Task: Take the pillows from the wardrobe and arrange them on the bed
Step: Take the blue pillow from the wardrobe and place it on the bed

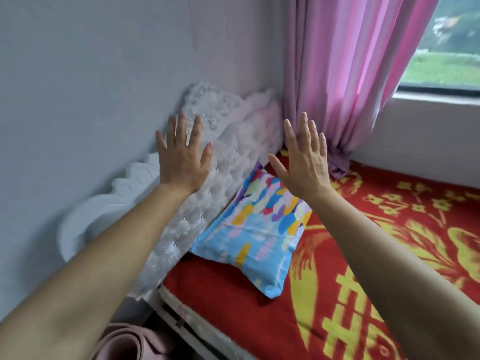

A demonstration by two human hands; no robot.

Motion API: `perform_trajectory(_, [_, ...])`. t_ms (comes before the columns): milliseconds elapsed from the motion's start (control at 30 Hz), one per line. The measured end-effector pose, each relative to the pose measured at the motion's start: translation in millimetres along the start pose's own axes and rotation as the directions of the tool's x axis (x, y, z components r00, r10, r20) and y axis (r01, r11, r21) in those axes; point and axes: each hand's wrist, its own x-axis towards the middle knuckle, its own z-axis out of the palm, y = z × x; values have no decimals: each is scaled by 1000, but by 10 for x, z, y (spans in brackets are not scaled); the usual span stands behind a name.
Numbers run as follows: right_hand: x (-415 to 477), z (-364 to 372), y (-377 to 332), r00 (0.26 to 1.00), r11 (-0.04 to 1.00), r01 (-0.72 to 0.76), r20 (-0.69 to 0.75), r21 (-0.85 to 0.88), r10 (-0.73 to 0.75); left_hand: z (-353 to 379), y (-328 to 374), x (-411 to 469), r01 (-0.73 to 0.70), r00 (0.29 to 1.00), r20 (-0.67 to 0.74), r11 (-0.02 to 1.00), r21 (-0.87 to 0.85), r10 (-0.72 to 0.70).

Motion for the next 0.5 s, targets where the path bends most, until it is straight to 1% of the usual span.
perform_trajectory(100, [-103, -405, -160, 999, 1000, 15, -33, -1, -15, -470, 13, -196, 24, 994, -102, 999, -25, -26])
perform_trajectory(200, [-411, -698, -353, 997, 998, 62, -36, -21, -63, -770, -1, -633, 28, 987, -157, 999, -31, -32])
perform_trajectory(333, [-999, -981, -602, 993, 992, 118, -20, -34, -118, -1063, -26, -1389, 46, 984, -171, 998, -36, -52])
perform_trajectory(400, [-1305, -1131, -721, 992, 991, 129, -2, -33, -129, -1238, 5, -1754, 66, 986, -153, 997, -50, -73])
perform_trajectory(500, [-1723, -1351, -888, 981, 980, 193, 21, -36, -193, -1518, 50, -2223, 43, 990, -135, 999, -30, -47])
